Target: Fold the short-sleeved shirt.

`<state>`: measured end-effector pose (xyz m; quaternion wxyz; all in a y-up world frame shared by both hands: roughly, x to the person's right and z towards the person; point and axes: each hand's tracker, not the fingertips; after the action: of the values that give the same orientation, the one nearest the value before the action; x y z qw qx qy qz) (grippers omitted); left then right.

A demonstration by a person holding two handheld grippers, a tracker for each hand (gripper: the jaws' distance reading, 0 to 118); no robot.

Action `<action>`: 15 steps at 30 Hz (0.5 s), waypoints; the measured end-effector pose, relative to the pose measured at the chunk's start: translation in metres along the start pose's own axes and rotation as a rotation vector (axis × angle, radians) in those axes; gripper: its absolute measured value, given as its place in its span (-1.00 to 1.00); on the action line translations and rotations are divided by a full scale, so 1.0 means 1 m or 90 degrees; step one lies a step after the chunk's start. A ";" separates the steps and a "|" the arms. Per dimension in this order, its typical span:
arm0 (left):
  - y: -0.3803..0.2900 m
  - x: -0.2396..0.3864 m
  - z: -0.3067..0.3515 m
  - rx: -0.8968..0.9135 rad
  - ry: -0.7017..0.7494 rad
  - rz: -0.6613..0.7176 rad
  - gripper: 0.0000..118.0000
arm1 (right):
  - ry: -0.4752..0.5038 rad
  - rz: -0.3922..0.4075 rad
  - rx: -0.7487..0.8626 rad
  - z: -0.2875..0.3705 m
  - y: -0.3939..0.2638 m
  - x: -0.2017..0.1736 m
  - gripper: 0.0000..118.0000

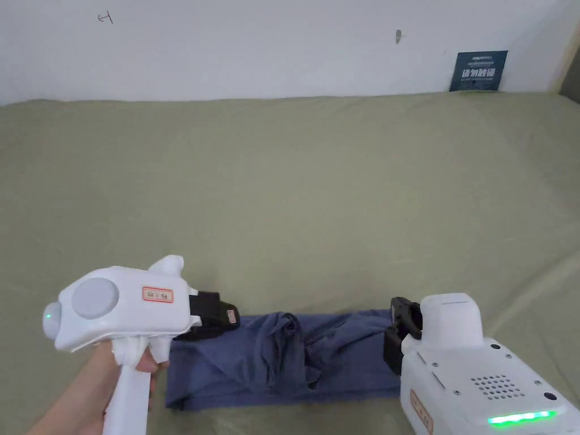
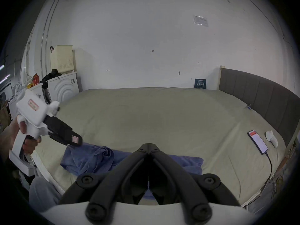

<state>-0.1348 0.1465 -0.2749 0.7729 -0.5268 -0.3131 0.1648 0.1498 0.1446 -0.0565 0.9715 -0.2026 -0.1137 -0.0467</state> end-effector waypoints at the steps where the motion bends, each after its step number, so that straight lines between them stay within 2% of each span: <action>1: 0.002 -0.009 0.003 -0.020 0.004 -0.004 -1.00 | 0.001 -0.003 0.000 -0.001 0.000 0.000 -1.00; 6: -0.008 -0.016 -0.017 -0.067 0.027 0.003 -1.00 | 0.006 -0.011 -0.003 -0.002 0.000 -0.002 -1.00; 10: -0.017 0.007 -0.064 -0.122 -0.068 0.012 -1.00 | 0.009 -0.008 -0.009 0.000 -0.002 0.000 -1.00; 13: -0.021 0.013 -0.108 -0.155 -0.057 -0.007 -1.00 | 0.010 -0.006 -0.013 0.001 -0.002 0.002 -1.00; 15: -0.029 0.021 -0.121 -0.168 -0.080 0.001 -1.00 | 0.004 -0.001 -0.013 0.000 -0.003 0.005 -1.00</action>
<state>-0.0419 0.0612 -0.2726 0.6757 -0.6124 -0.3795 0.1557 0.1539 0.1420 -0.0540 0.9698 -0.2120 -0.1100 -0.0491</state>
